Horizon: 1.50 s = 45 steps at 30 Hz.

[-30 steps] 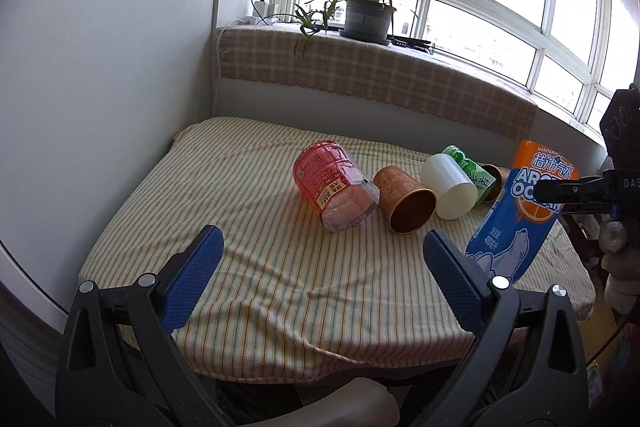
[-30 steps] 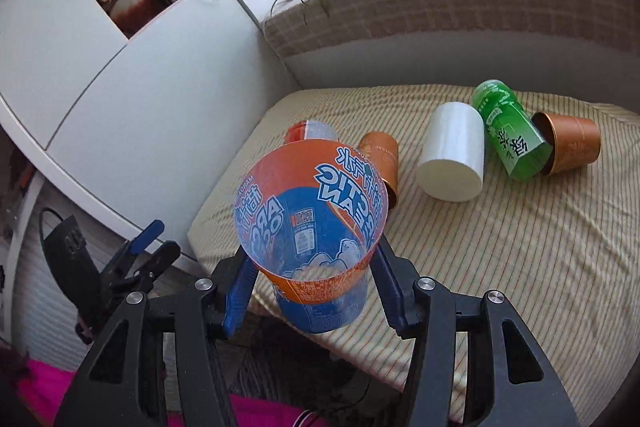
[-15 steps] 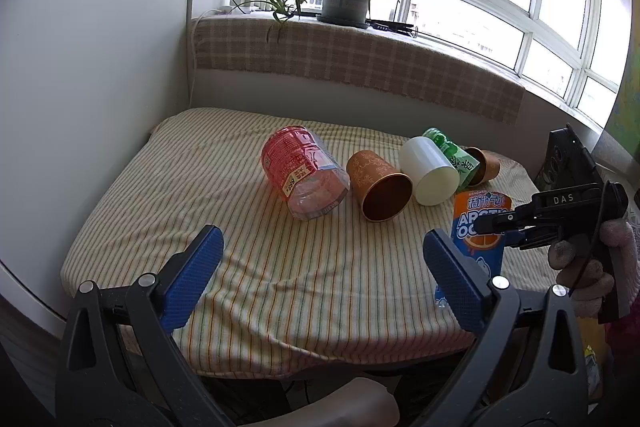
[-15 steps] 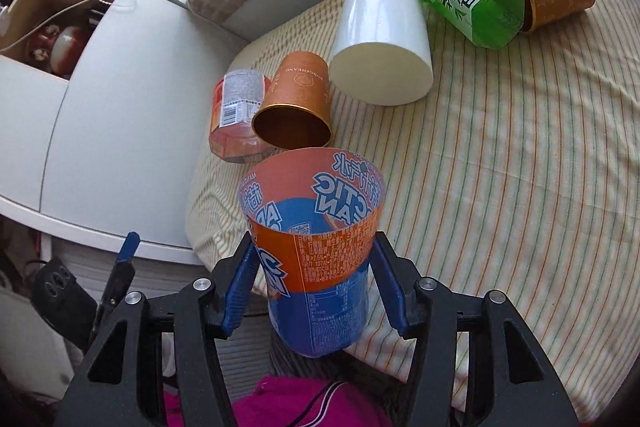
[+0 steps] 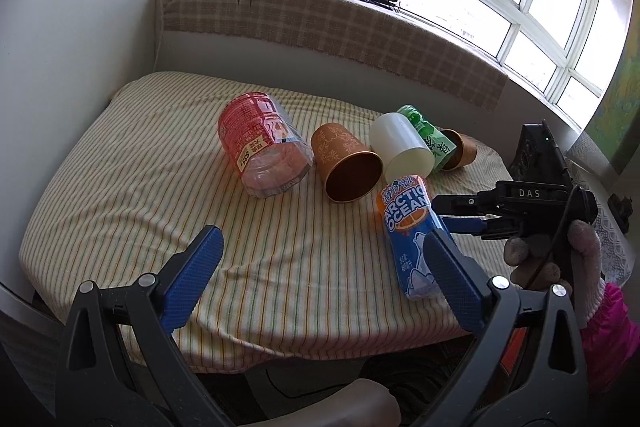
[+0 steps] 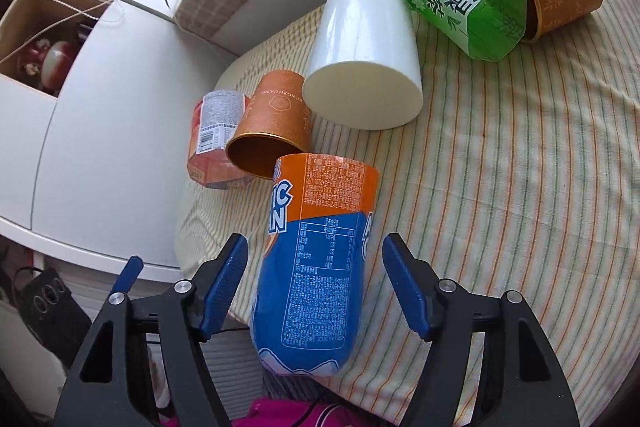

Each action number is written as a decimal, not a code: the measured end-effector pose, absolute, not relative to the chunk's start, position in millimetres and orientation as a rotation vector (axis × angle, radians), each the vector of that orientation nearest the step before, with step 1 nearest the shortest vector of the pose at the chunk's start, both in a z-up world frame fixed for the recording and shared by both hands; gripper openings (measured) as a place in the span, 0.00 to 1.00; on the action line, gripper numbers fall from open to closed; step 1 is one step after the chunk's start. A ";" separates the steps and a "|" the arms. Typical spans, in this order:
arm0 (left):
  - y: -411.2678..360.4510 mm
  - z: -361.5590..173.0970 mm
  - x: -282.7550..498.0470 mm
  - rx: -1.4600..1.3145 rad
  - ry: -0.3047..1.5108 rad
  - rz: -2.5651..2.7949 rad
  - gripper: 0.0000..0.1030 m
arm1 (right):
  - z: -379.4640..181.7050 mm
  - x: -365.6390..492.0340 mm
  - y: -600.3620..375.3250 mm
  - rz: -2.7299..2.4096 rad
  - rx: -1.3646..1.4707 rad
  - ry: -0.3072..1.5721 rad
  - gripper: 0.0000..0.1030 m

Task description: Flip cup upright

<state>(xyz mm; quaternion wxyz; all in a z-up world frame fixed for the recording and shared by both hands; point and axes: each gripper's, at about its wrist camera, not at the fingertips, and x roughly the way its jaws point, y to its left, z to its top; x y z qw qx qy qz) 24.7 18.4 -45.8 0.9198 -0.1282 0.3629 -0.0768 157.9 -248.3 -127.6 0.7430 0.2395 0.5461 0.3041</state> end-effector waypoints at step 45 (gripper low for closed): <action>-74.8 -111.3 156.5 -0.499 1.139 -0.509 0.62 | -98.2 6.1 -340.1 0.183 0.401 0.840 0.68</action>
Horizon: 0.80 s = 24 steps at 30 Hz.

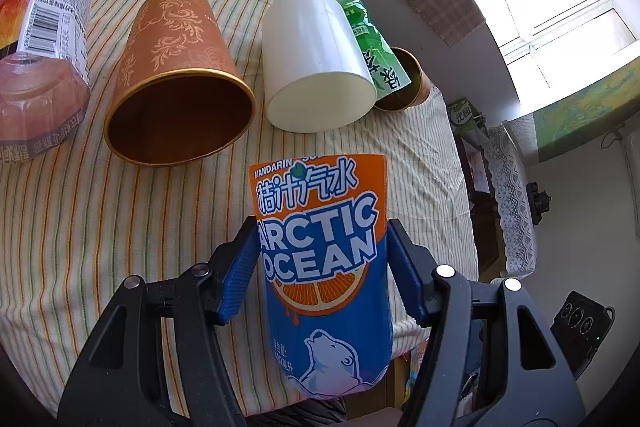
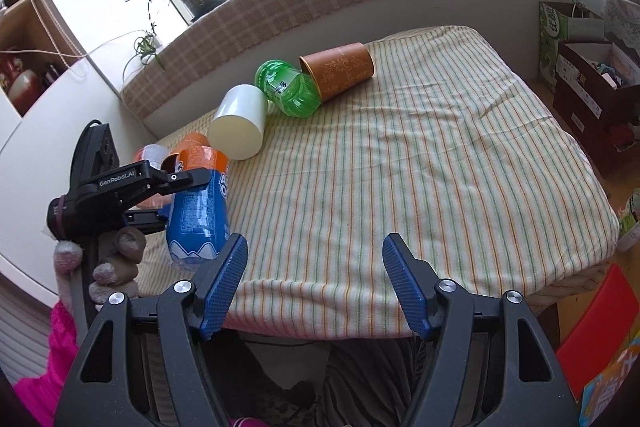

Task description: Flip cup upright

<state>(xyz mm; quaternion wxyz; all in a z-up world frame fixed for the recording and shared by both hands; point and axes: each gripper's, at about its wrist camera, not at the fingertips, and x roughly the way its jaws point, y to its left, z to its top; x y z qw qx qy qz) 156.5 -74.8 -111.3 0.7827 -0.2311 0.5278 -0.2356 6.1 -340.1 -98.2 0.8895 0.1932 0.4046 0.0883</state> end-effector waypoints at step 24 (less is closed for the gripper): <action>-119.5 -54.7 117.4 -0.049 0.808 -0.394 0.61 | -98.2 4.5 -342.7 0.166 0.425 0.835 0.68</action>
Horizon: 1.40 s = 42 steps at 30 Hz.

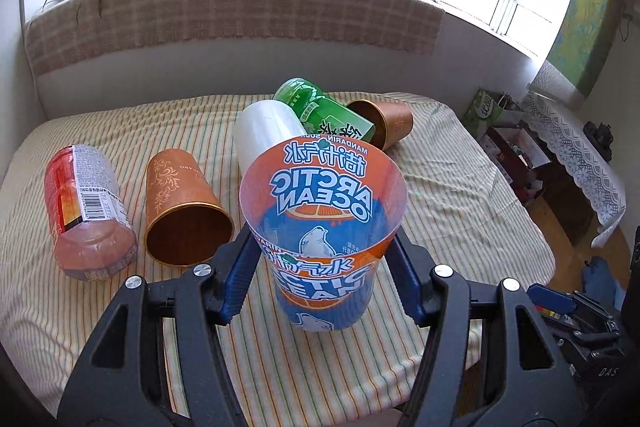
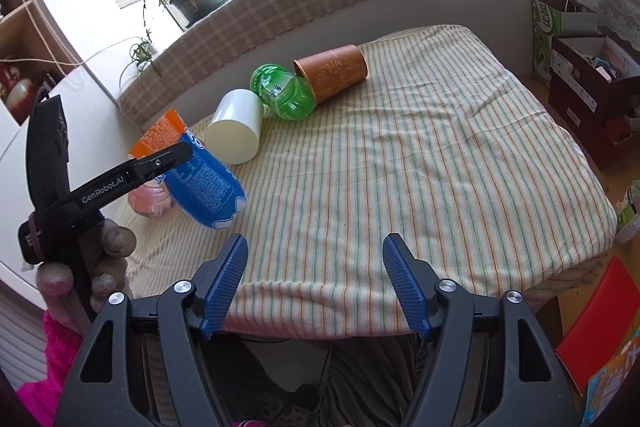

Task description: Flip cup upright

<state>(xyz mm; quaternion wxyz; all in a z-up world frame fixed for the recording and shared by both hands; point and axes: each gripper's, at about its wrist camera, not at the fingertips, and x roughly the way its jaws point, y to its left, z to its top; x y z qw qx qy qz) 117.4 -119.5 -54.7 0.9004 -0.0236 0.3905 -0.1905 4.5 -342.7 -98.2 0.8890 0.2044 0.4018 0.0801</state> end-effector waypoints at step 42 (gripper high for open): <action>-134.7 -74.7 109.6 -0.051 0.881 -0.496 0.80 | -85.4 1.5 -338.4 0.103 0.344 0.780 0.68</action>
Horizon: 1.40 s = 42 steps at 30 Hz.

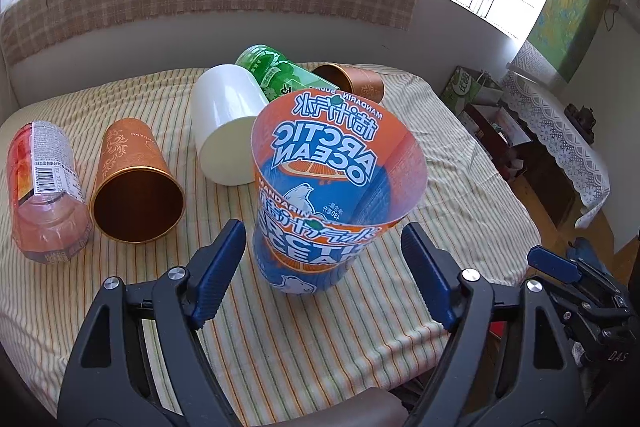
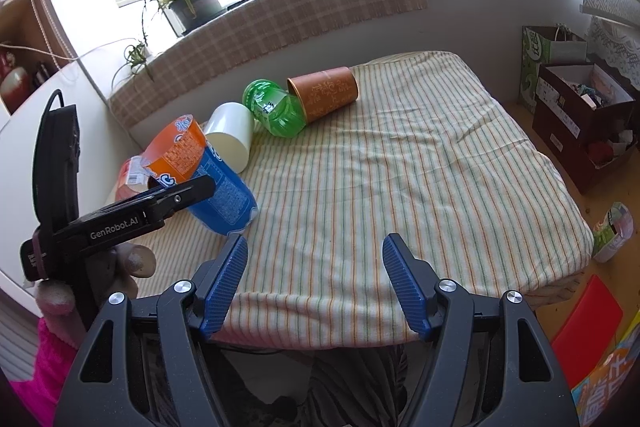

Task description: Flip cup upright

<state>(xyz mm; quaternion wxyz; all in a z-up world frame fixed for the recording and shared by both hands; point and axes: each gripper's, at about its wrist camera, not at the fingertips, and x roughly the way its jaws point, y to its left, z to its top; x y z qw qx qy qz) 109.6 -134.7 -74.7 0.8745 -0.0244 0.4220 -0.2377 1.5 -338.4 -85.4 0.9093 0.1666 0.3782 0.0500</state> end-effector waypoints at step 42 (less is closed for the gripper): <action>-50.9 22.0 4.3 -0.002 0.399 -0.125 1.00 | -20.7 0.3 -293.7 -0.028 0.116 0.460 0.81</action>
